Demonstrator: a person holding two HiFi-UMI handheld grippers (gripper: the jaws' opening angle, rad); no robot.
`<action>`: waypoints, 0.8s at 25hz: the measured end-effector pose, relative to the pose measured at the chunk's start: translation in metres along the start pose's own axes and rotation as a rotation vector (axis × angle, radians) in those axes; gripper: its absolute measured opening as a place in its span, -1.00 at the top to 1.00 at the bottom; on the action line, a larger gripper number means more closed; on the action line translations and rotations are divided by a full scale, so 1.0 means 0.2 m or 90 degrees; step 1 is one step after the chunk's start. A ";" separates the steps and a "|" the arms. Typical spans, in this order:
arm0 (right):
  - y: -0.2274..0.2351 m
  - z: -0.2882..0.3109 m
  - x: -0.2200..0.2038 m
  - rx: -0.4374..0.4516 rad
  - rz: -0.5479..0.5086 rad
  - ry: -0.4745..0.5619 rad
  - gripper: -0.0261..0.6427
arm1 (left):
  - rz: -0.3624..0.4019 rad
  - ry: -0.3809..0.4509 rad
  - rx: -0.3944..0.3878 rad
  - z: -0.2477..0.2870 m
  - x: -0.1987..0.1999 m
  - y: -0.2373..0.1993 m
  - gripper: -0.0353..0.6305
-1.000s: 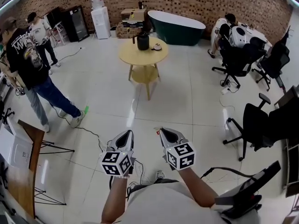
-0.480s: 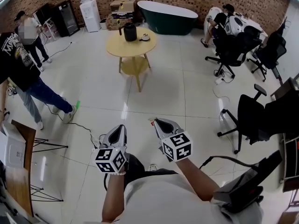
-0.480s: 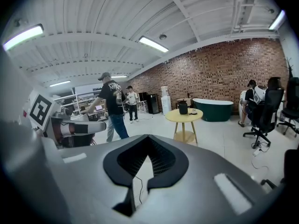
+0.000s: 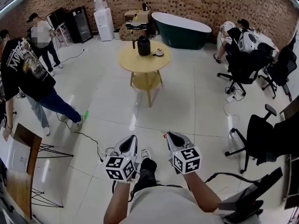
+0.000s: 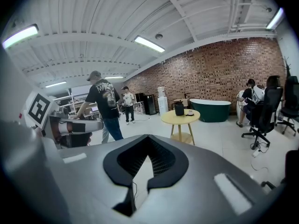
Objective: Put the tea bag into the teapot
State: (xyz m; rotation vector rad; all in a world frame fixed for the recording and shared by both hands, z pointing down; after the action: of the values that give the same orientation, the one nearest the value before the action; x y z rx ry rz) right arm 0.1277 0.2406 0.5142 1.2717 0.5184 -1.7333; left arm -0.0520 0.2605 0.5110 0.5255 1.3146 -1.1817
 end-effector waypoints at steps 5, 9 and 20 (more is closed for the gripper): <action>0.11 0.21 0.11 -0.015 -0.002 0.006 0.92 | 0.013 0.002 -0.015 0.25 0.12 -0.13 0.86; 0.21 0.43 0.21 -0.024 -0.002 0.000 0.92 | 0.013 -0.001 -0.025 0.46 0.21 -0.25 0.86; 0.38 0.96 0.58 -0.038 -0.006 0.008 0.92 | 0.018 -0.001 -0.030 0.91 0.56 -0.62 0.86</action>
State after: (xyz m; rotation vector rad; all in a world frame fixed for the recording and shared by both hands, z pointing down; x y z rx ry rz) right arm 0.0823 0.0095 0.4960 1.2396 0.5799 -1.7056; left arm -0.0961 0.0183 0.4927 0.5072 1.3272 -1.1254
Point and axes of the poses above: the fingertips, and each gripper's own axes: z forward along the fingers, y to its right, x out of its top, the point moved 4 cm from there along -z, backward along the fingers, and after that the axes turned 2 degrees about -x, right-handed, at the moved point
